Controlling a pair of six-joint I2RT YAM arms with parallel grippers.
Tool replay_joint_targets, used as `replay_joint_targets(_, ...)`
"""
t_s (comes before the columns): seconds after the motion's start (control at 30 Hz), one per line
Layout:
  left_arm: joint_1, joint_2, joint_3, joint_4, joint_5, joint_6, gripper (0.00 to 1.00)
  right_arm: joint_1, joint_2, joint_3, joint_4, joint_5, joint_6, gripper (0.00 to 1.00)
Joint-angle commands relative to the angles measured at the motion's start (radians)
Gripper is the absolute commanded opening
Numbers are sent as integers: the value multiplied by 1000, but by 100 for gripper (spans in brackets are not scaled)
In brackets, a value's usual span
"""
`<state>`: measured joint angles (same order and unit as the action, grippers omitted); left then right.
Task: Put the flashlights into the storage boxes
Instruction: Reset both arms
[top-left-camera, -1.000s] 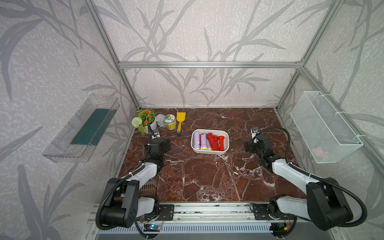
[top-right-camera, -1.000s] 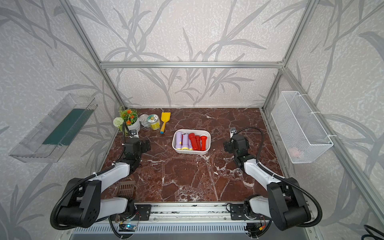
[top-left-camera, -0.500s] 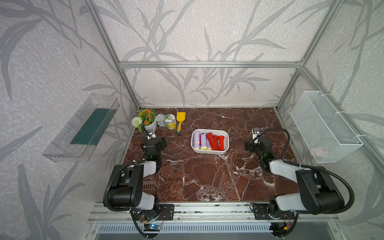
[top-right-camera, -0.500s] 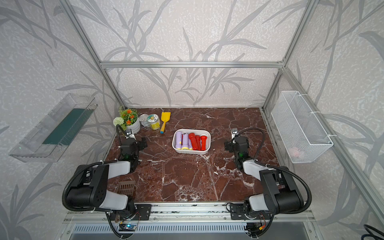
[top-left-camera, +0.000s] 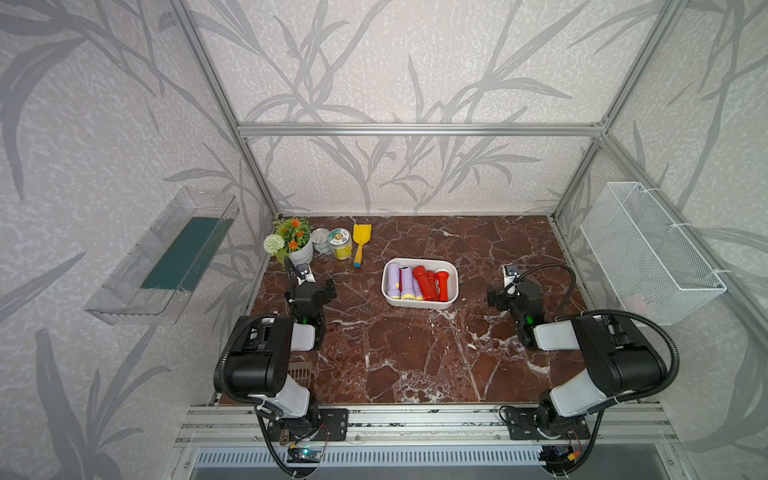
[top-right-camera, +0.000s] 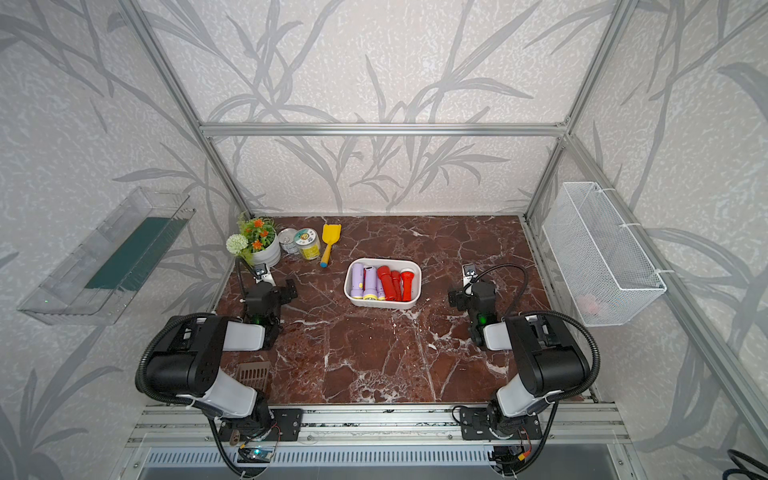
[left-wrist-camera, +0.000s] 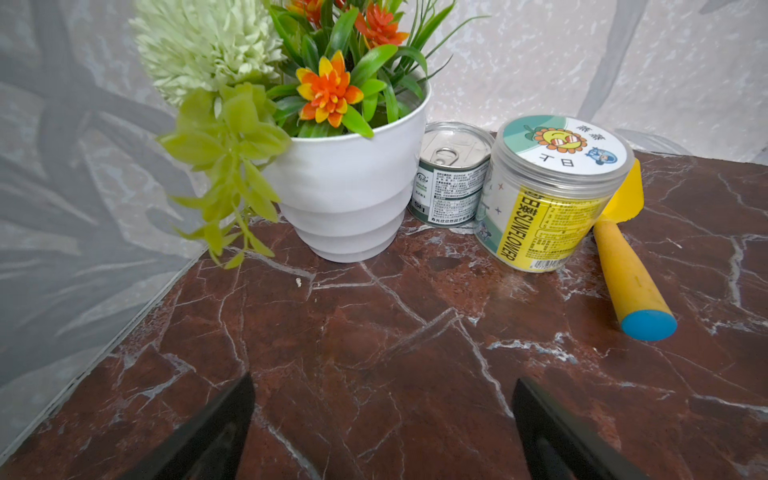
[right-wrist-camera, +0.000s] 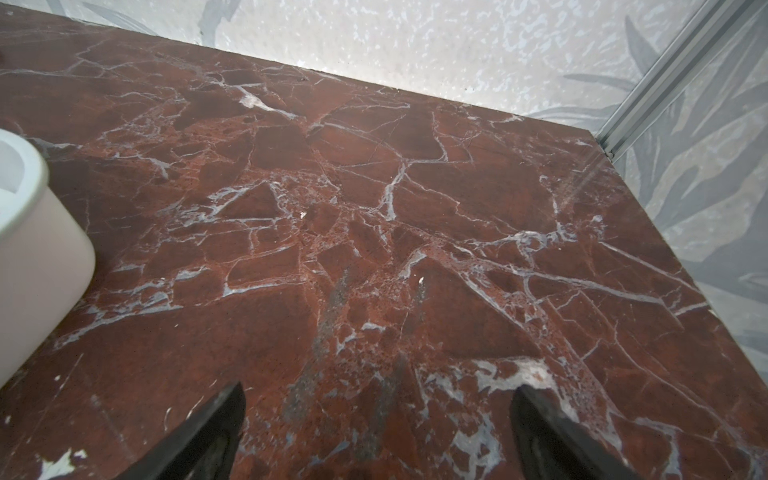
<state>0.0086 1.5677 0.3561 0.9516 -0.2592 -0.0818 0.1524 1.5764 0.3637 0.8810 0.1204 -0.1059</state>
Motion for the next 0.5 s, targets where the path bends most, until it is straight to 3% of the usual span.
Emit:
replay_joint_targets(0.0, 3, -1, 0, 35, 4, 2, 99, -5, -36, 27, -12, -21, 0, 99)
replay_joint_targets(0.47, 3, -1, 0, 33, 4, 4, 99, -5, -31, 29, -4, -10, 6, 99)
